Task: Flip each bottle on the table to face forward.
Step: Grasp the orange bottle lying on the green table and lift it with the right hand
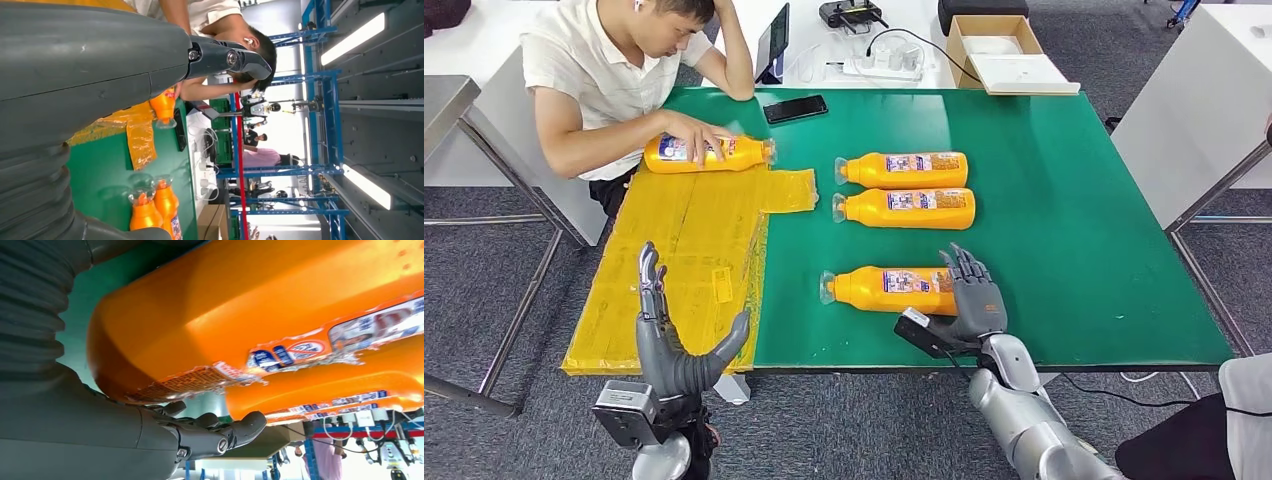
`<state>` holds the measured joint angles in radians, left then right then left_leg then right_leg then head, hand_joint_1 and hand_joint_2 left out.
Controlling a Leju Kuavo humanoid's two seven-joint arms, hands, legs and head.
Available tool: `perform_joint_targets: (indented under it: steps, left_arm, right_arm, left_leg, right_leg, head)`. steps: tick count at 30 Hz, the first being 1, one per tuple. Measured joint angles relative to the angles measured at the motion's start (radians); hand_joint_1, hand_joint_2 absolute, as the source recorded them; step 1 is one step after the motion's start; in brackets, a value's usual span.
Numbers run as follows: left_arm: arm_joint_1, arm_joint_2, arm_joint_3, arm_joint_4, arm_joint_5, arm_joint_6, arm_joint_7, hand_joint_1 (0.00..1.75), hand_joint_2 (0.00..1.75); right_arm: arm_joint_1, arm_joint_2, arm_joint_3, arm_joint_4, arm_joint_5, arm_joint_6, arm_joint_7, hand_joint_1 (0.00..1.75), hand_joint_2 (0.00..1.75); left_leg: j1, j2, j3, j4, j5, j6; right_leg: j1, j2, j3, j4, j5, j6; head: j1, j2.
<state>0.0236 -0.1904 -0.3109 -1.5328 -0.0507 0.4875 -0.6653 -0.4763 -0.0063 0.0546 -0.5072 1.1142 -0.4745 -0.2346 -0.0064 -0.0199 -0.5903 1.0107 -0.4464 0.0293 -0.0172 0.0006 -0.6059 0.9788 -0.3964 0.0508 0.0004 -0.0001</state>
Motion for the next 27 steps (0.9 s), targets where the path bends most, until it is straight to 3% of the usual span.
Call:
perform_joint_targets:
  steps: [5, 6, 9, 10, 15, 21, 27]
  left_arm:
    - [-0.004, 0.0, 0.0, 0.007, 0.0, -0.002, 0.0, 0.0, 1.75]
    - [-0.004, 0.0, -0.001, 0.008, 0.0, -0.002, 0.0, 0.0, 1.75]
    - [-0.007, 0.0, -0.004, 0.011, 0.0, -0.005, 0.0, 0.0, 1.75]
    - [-0.008, 0.0, -0.006, 0.012, 0.001, -0.007, 0.0, 0.0, 1.75]
    - [-0.015, 0.0, -0.01, 0.021, 0.004, -0.018, 0.0, 0.0, 1.75]
    - [-0.026, 0.0, -0.013, 0.035, 0.017, -0.041, 0.0, 0.0, 1.75]
    - [-0.034, 0.0, -0.014, 0.048, 0.022, -0.06, 0.0, 0.0, 1.75]
  right_arm:
    - [-0.01, 0.001, 0.012, 0.015, 0.002, 0.0, 0.0, 0.0, 1.75]
    - [-0.011, 0.001, 0.015, 0.017, 0.004, 0.0, 0.0, 0.27, 1.75]
    - [-0.018, 0.002, 0.026, 0.025, 0.007, 0.009, -0.002, 1.55, 1.75]
    - [-0.021, 0.002, 0.03, 0.028, 0.005, 0.019, -0.004, 1.71, 1.75]
    - [-0.048, -0.002, 0.051, 0.047, -0.002, 0.111, 0.005, 1.74, 1.75]
    - [-0.089, -0.025, 0.084, 0.074, -0.006, 0.271, 0.08, 1.75, 1.75]
    - [-0.107, -0.042, 0.089, 0.088, -0.044, 0.335, 0.09, 1.75, 1.75]
  left_leg:
    - [0.0, 0.0, 0.0, 0.0, 0.0, 0.0]
    - [0.0, 0.0, 0.0, 0.0, 0.0, 0.0]
    - [0.0, 0.0, 0.0, 0.0, 0.0, 0.0]
    - [0.0, 0.0, 0.0, 0.0, 0.0, 0.0]
    - [0.0, 0.005, 0.004, 0.0, 0.0, 0.0]
    - [0.0, 0.009, 0.014, 0.0, -0.004, -0.001]
    - [0.0, 0.008, 0.024, 0.0, -0.007, 0.0]
  right_leg:
    - [0.0, 0.0, 0.0, 0.0, 0.0, 0.0]
    - [0.0, 0.0, 0.0, 0.0, 0.0, 0.0]
    - [0.0, 0.0, 0.0, 0.0, 0.0, 0.0]
    - [0.0, 0.0, 0.0, 0.0, 0.0, 0.0]
    - [0.0, 0.004, 0.002, 0.0, 0.0, 0.0]
    - [0.0, 0.007, 0.008, -0.001, 0.0, -0.001]
    - [0.0, 0.007, 0.011, -0.002, -0.005, 0.0]
  head:
    - [0.0, 0.0]
    - [0.0, 0.0]
    - [0.0, 0.0]
    - [0.0, 0.0]
    - [0.0, 0.0]
    - [0.0, 0.0]
    - [0.0, 0.0]
